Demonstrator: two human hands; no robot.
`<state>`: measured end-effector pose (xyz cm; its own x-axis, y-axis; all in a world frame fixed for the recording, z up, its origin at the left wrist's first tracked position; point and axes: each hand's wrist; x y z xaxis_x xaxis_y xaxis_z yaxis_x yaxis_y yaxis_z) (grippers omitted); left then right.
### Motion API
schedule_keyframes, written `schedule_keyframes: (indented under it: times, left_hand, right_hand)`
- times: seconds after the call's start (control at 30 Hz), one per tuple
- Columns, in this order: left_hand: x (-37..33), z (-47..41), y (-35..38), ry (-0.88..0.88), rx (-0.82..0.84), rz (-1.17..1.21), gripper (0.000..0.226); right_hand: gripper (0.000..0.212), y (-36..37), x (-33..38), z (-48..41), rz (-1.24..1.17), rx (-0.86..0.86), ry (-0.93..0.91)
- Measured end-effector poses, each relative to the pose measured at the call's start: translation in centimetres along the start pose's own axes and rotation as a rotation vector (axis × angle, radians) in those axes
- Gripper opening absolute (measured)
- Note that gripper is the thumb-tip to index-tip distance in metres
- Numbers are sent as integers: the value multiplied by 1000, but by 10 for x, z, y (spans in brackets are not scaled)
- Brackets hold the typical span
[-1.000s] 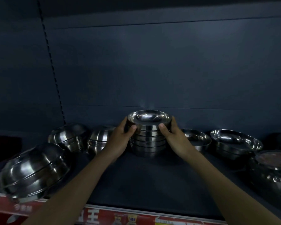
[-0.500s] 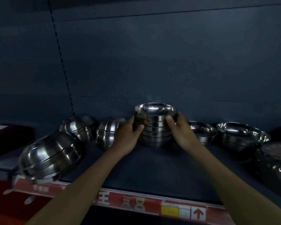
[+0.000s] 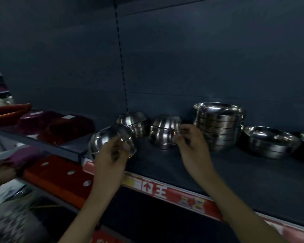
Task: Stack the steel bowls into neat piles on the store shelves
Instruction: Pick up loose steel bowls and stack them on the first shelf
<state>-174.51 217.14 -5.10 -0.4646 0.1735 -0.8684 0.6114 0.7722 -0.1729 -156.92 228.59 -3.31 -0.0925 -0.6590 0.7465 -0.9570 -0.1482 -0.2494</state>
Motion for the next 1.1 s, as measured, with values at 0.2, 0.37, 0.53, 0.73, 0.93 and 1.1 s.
schedule_keyframes:
  times: [0.2, 0.37, 0.53, 0.73, 0.93, 1.1]
  left_hand:
    - [31, -27, -75, -91, -175, -247, 36]
    - [40, -38, -89, -414, 111, -128, 85]
    - [43, -44, -89, -424, 264, -173, 93]
    - [54, -49, -85, -357, 254, -187, 95]
    - [48, -37, -72, -225, 205, -140, 83]
    - [44, -26, -62, -177, 225, -91, 80]
  right_hand:
    - [33, 67, 9, -12, -28, 281, 175]
    - [47, 102, 20, -19, -69, 466, 242]
    - [63, 111, 21, -26, -126, 542, 341]
    - [72, 115, 12, -26, -126, 575, 396]
    - [63, 109, 11, -20, -152, 525, 357]
    - [54, 88, 11, -9, -139, 462, 323]
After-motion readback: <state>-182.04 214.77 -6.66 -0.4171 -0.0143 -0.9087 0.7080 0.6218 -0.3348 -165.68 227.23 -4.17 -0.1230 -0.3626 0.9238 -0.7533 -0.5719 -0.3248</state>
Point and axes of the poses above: each hand's wrist, its own z-axis away from the middle knuckle, its own y-axis out of the palm, x = y × z, and after that the axes turned 4 degrees about -y, right-handed
